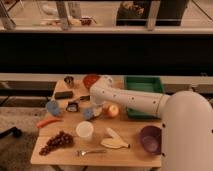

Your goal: Wipe table surface with sponge

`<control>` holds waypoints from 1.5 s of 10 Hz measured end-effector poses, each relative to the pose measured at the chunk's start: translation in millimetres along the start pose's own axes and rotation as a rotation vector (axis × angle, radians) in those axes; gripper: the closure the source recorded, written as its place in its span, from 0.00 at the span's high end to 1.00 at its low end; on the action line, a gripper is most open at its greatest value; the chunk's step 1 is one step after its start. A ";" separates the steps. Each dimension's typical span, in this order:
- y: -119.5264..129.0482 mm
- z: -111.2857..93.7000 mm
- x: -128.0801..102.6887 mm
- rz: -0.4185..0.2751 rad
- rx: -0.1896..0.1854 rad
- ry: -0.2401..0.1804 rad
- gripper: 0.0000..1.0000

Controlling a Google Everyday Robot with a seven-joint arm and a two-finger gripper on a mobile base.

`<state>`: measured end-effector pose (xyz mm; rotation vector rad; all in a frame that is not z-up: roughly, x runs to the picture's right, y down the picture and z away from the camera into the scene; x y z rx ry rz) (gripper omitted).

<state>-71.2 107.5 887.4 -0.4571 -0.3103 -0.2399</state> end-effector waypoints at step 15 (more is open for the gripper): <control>17.8 3.3 -8.2 0.027 0.004 -0.026 0.80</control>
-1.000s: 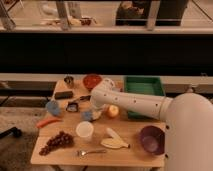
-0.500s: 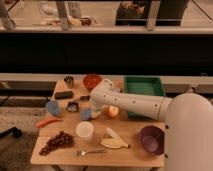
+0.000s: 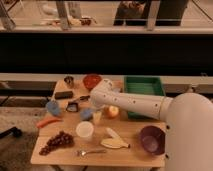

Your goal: Wipe table surface with sponge

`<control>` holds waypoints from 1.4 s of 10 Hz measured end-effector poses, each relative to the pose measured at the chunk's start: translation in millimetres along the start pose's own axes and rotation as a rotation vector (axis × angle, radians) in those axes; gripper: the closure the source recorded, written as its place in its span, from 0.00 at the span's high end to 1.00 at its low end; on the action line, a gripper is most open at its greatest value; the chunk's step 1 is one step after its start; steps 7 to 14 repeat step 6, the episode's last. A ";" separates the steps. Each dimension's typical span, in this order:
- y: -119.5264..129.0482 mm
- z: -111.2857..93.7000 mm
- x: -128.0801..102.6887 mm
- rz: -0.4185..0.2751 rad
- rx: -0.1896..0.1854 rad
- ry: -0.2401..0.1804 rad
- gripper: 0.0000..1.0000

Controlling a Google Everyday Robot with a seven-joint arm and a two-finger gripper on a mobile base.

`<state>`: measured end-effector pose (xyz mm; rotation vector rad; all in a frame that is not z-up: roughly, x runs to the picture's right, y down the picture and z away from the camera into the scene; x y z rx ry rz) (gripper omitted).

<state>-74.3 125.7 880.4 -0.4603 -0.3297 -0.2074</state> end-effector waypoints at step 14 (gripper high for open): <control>-5.2 -72.0 14.3 0.024 0.055 -0.031 0.80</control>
